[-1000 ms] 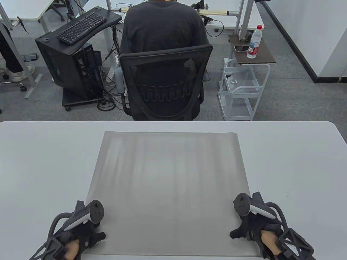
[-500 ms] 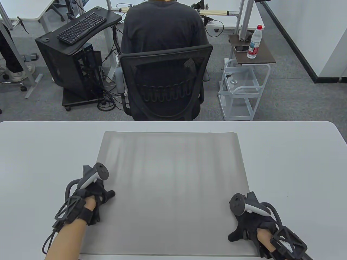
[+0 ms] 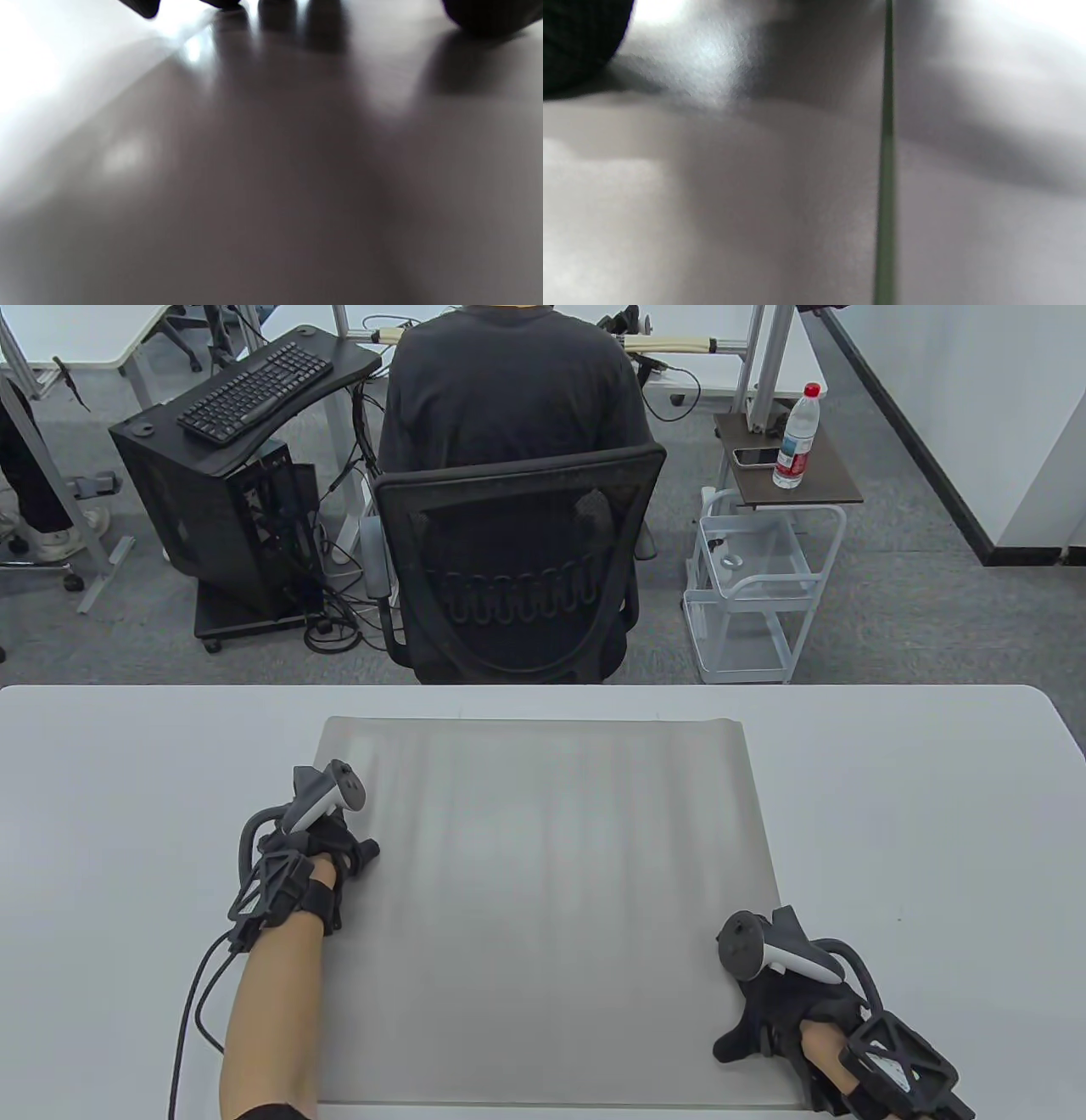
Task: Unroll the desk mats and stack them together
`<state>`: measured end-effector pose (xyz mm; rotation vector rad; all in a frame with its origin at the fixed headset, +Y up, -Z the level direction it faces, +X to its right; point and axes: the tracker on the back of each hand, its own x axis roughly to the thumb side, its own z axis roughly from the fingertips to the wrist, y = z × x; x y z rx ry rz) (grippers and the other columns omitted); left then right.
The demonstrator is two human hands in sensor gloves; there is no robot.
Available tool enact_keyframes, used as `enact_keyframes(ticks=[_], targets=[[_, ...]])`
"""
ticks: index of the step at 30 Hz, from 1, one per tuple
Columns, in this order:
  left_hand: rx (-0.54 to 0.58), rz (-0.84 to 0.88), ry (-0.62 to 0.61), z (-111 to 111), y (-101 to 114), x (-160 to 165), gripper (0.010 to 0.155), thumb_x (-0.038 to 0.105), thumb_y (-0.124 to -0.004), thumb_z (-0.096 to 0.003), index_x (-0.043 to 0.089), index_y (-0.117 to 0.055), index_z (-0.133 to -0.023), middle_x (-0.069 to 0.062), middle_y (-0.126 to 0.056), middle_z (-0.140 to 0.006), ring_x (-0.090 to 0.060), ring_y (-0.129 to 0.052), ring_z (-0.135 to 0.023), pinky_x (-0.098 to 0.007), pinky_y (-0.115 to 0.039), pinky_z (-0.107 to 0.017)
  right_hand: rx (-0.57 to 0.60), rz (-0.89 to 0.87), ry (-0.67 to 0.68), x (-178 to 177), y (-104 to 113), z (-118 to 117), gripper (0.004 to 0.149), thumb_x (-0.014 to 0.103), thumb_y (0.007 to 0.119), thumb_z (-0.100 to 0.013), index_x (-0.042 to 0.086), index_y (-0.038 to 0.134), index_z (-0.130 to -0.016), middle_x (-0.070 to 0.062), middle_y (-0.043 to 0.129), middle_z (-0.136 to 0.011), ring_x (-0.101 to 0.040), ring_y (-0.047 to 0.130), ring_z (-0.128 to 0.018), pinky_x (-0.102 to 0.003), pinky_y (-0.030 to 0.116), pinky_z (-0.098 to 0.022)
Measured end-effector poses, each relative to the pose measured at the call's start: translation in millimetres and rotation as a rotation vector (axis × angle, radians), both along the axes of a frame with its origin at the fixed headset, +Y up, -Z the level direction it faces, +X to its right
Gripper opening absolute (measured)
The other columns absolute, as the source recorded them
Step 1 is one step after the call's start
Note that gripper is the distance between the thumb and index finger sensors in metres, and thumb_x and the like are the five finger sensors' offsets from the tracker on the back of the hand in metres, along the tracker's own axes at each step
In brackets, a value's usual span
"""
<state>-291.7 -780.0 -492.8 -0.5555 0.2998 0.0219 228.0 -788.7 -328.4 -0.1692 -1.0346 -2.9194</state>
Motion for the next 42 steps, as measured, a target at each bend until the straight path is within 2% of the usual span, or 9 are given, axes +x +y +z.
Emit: enact_keyframes(ticks=[2,5,7,11,15,18,20,24,42], targets=[[0.196,0.061,-0.050,29.3,13.6,19.6,0.087,0.065,-0.067,-0.0328,0.031,-0.022,-0.100,-0.012,-0.014,-0.113,-0.046,-0.028,-0.104,-0.070,-0.039,-0.070,-0.014,-0.043,-0.018,2.5,-0.6,0.3,0.119,0.068,0.084,-0.022,0.026,0.002,-0.099,-0.015,-0.007,-0.105,-0.049,0.002,-0.097,-0.063,0.021,-0.071],[0.255,0.118,-0.143,65.9,34.4,45.8,0.087,0.064,-0.067,-0.0343,0.032,-0.020,-0.100,-0.012,-0.008,-0.113,-0.046,-0.025,-0.104,-0.070,-0.035,-0.070,-0.005,-0.068,-0.031,6.4,4.4,-0.6,0.116,0.069,0.082,-0.025,0.027,0.005,-0.100,-0.014,-0.004,-0.107,-0.048,0.004,-0.098,-0.064,0.021,-0.070],[0.302,0.205,-0.194,92.7,49.6,66.4,0.087,0.063,-0.068,-0.0347,0.032,-0.019,-0.100,-0.013,-0.007,-0.112,-0.047,-0.024,-0.104,-0.070,-0.034,-0.071,0.014,-0.209,-0.112,6.0,13.8,0.8,0.115,0.072,0.077,-0.027,0.026,0.000,-0.099,-0.017,-0.001,-0.109,-0.051,0.004,-0.097,-0.065,0.021,-0.070],[0.351,0.354,-0.233,133.1,66.0,108.9,0.088,0.062,-0.069,-0.0363,0.031,-0.018,-0.101,-0.014,-0.008,-0.113,-0.048,-0.027,-0.104,-0.069,-0.035,-0.071,0.184,-0.467,-0.214,-15.3,38.3,11.2,0.107,0.072,0.068,-0.033,0.028,-0.005,-0.098,-0.016,-0.012,-0.106,-0.052,-0.005,-0.095,-0.066,0.015,-0.068],[0.335,0.306,-0.321,160.0,62.7,145.9,0.092,0.063,-0.068,-0.0372,0.031,-0.009,-0.099,-0.015,-0.004,-0.113,-0.049,-0.025,-0.105,-0.069,-0.035,-0.072,0.487,-0.507,-0.231,-32.8,48.6,20.2,0.101,0.074,0.059,-0.036,0.027,-0.007,-0.097,-0.015,-0.015,-0.105,-0.050,-0.006,-0.096,-0.066,0.013,-0.068],[0.468,0.299,-0.328,167.5,48.8,152.2,0.090,0.061,-0.071,-0.0367,0.031,-0.015,-0.100,-0.014,-0.011,-0.114,-0.048,-0.030,-0.105,-0.069,-0.037,-0.071,0.579,-0.467,-0.211,-38.5,45.8,22.7,0.101,0.074,0.058,-0.036,0.027,-0.008,-0.097,-0.014,-0.017,-0.104,-0.049,-0.009,-0.095,-0.066,0.010,-0.066],[0.418,0.220,-0.354,167.5,46.9,149.2,0.089,0.061,-0.070,-0.0374,0.030,-0.014,-0.100,-0.015,-0.010,-0.113,-0.048,-0.030,-0.104,-0.068,-0.038,-0.071,0.589,-0.439,-0.185,-39.6,45.7,24.0,0.101,0.074,0.057,-0.036,0.028,-0.010,-0.096,-0.013,-0.020,-0.103,-0.048,-0.013,-0.094,-0.066,0.006,-0.066],[0.503,0.252,-0.320,177.3,50.5,141.6,0.088,0.059,-0.071,-0.0378,0.030,-0.016,-0.101,-0.016,-0.011,-0.113,-0.049,-0.031,-0.104,-0.068,-0.039,-0.071,0.623,-0.412,-0.180,-36.3,40.6,25.3,0.100,0.073,0.058,-0.038,0.027,-0.009,-0.096,-0.014,-0.020,-0.103,-0.047,-0.013,-0.094,-0.066,0.005,-0.065],[0.435,0.192,-0.364,180.8,43.1,165.0,0.088,0.058,-0.071,-0.0383,0.031,-0.017,-0.101,-0.016,-0.008,-0.113,-0.049,-0.028,-0.104,-0.067,-0.037,-0.072,0.584,-0.379,-0.159,-37.8,38.8,32.8,0.099,0.070,0.062,-0.041,0.024,-0.005,-0.099,-0.014,-0.018,-0.104,-0.048,-0.012,-0.094,-0.066,0.006,-0.065]])
